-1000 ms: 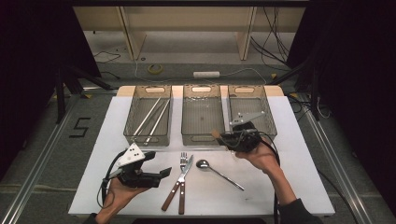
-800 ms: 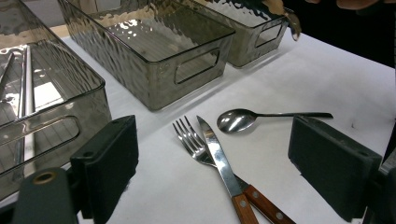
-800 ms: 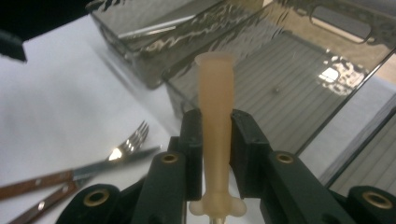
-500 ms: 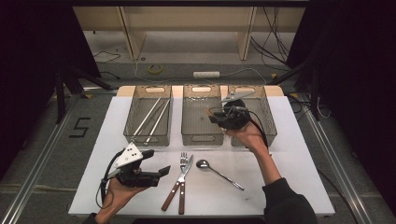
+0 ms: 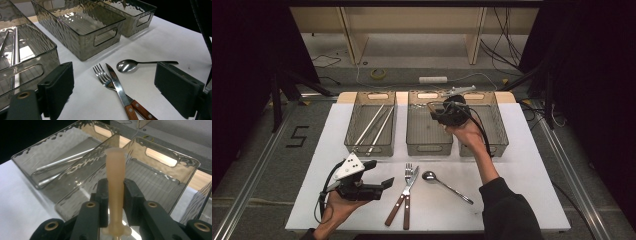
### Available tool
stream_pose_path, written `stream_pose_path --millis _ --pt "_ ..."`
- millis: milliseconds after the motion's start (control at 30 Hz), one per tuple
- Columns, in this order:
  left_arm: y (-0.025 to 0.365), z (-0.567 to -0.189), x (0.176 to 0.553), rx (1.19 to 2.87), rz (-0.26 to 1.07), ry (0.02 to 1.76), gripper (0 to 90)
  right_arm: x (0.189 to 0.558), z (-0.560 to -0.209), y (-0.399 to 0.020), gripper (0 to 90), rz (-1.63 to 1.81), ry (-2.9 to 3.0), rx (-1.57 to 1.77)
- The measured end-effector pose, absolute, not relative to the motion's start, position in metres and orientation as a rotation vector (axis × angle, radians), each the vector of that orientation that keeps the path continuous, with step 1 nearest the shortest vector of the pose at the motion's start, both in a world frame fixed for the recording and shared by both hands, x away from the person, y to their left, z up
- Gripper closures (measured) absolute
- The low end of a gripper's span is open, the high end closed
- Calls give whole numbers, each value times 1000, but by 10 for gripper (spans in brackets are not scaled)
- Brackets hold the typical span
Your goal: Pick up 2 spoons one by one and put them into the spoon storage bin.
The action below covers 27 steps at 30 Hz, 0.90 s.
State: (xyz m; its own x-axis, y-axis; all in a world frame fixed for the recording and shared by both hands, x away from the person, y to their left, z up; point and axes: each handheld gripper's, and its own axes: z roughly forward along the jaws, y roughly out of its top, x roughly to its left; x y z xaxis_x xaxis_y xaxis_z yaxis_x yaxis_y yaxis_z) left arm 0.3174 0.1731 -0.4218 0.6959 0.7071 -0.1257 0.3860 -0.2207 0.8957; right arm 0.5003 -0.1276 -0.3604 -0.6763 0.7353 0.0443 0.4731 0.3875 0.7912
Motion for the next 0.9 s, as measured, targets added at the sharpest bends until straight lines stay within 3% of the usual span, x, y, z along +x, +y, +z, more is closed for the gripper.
stream_pose_path --millis 900 --pt "173 -422 317 1851 386 850 153 520 -397 -102 760 1095 2352 1141"
